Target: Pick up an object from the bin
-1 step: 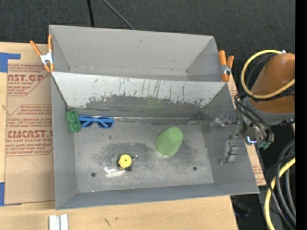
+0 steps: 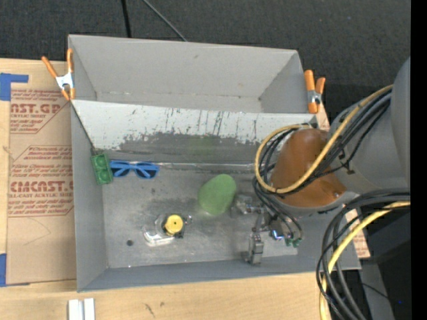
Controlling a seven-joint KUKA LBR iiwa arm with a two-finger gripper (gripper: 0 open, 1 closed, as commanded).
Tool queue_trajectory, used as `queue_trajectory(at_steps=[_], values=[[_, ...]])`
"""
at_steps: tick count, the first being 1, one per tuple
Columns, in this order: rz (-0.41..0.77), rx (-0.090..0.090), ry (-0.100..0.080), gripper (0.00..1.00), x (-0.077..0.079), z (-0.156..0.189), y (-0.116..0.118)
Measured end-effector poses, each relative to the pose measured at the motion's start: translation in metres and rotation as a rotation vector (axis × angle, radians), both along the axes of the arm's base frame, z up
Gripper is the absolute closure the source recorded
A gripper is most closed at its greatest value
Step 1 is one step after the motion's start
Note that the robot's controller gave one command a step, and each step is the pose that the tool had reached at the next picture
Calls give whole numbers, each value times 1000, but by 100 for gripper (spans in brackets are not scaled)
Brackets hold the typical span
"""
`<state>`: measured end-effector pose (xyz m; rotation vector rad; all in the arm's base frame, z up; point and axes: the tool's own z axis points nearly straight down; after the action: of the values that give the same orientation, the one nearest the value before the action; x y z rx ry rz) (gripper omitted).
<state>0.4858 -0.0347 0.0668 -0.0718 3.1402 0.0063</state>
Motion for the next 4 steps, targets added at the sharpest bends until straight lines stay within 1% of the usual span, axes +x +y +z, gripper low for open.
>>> queue_trajectory(at_steps=[1, 2, 3, 4], values=[[-285, -5, -1, 0, 5, 30, -69], [-257, 0, -1, 0, 34, 41, 41], [-337, -7, -5, 0, 58, 66, -51], [-347, -4, 8, 0, 2, 48, -32]])
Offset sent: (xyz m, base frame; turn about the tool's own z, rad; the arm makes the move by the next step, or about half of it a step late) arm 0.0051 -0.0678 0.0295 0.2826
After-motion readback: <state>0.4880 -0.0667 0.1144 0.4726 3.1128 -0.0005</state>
